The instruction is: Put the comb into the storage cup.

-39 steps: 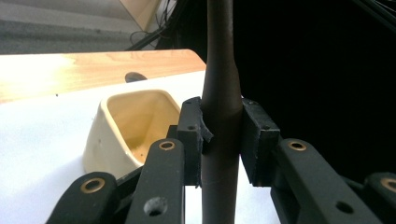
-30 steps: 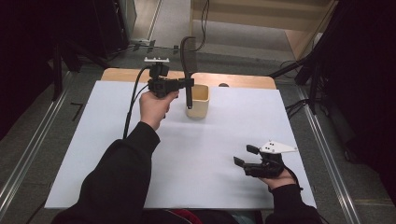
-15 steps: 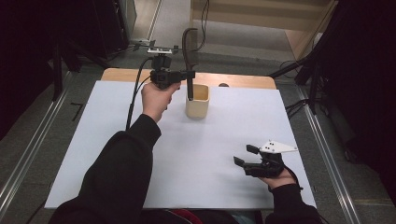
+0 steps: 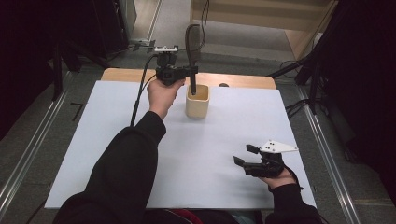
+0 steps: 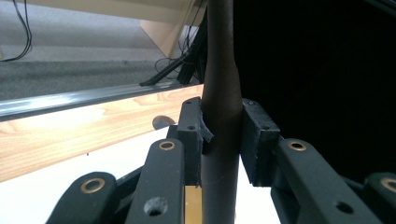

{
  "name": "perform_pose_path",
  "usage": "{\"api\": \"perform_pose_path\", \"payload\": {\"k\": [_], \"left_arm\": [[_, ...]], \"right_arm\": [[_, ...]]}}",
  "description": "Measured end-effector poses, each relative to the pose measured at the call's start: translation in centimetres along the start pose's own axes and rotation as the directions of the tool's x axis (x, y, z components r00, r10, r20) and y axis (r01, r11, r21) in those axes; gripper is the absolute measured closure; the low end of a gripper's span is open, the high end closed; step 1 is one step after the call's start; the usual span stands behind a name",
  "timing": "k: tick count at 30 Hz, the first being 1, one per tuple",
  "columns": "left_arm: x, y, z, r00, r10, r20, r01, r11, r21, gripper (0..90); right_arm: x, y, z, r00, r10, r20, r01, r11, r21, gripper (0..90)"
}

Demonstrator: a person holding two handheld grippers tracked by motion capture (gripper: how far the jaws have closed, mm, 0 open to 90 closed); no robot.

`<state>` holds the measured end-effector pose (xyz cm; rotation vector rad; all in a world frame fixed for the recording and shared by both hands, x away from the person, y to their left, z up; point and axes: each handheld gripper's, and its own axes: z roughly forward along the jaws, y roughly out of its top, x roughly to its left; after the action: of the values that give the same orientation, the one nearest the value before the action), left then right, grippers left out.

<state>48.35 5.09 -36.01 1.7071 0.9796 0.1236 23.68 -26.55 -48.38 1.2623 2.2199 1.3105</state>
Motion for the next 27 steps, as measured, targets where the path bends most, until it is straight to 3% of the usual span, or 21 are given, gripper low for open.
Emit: {"api": "perform_pose_path", "payload": {"k": [3, 5, 21, 25, 27], "left_arm": [[0.4, -0.1, 0.3, 1.0, 0.001, -0.005, -0.001, 0.9999, -0.017, 72.7], [0.5, -0.2, 0.4, 0.9997, 0.016, -0.019, -0.017, 0.9998, -0.013, 72.7], [1.1, -1.0, 1.5, 0.9993, 0.029, -0.025, -0.03, 0.9996, -0.004, 72.7], [1.0, -1.3, 1.7, 0.9982, 0.038, -0.047, -0.039, 0.9991, -0.019, 72.7], [1.2, -1.4, 1.8, 0.9993, 0.022, -0.029, -0.023, 0.9996, -0.019, 72.6]], "right_arm": [[-0.1, 0.0, 0.1, 1.0, 0.006, -0.003, -0.006, 1.0, 0.004, 23.9], [-0.2, 0.0, 0.1, 1.0, 0.003, -0.001, -0.003, 1.0, 0.0, 23.8], [-0.1, 0.2, 0.0, 1.0, -0.001, -0.01, 0.001, 1.0, -0.004, 23.8], [-0.1, 0.2, 0.1, 0.9999, -0.003, -0.012, 0.003, 1.0, -0.007, 23.8], [-0.1, 0.3, 0.2, 0.9999, -0.003, -0.013, 0.003, 1.0, -0.008, 23.8]]}}
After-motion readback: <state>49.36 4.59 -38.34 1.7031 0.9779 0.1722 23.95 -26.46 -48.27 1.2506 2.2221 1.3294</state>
